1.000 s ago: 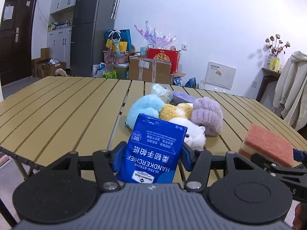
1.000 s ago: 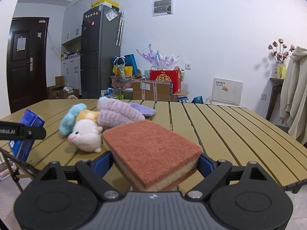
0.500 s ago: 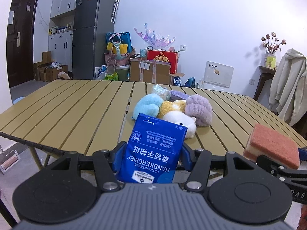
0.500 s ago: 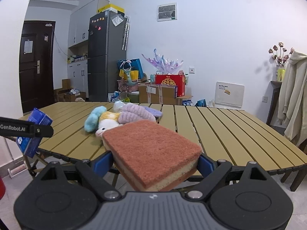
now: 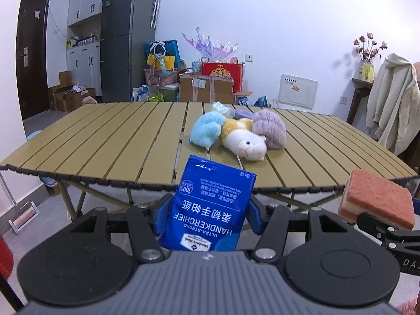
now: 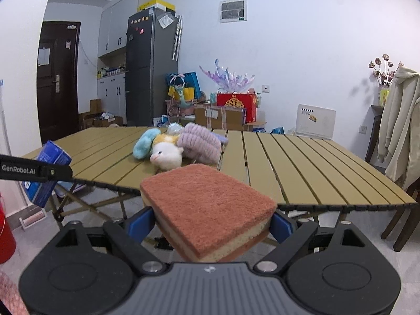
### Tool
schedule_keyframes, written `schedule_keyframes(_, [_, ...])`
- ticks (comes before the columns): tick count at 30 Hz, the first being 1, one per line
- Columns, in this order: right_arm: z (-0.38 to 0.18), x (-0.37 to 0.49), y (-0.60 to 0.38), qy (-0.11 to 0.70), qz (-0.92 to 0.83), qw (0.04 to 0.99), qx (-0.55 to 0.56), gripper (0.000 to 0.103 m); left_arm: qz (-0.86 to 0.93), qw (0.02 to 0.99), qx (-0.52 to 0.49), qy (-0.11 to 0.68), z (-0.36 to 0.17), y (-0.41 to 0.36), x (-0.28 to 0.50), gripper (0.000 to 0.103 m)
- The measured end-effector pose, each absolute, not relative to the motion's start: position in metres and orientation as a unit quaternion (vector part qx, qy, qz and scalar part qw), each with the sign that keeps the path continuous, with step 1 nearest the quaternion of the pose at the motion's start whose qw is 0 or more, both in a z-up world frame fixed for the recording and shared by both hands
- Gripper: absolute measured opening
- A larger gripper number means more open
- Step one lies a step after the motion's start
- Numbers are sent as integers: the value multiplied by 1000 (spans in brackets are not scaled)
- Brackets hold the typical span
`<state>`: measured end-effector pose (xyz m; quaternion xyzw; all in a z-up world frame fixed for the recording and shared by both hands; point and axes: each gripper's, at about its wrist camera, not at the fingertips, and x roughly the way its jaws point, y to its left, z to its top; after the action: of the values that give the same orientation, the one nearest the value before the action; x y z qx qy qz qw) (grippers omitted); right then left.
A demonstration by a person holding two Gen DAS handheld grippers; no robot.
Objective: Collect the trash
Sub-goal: 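Carry the packet and sponge with both tools down over the black bin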
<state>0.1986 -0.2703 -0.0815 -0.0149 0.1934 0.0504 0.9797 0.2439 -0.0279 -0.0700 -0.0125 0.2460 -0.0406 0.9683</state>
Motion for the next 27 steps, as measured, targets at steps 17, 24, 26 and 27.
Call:
schedule_keyframes(17, [-125, 172, -252, 269, 56, 961, -34, 90, -36, 948, 2, 316, -129, -16, 220, 58])
schedule_keyframes(24, [-160, 170, -252, 318, 49, 946, -34, 90, -36, 929, 7, 367, -170, -18, 224, 58])
schedule_keyframes(26, [-170, 170, -253, 331, 46, 942, -34, 90, -33, 922, 10, 385, -181, -19, 227, 58])
schedule_keyframes(27, [-172, 171, -254, 336, 44, 940, -35, 90, -31, 919, 12, 392, -185, -20, 228, 58])
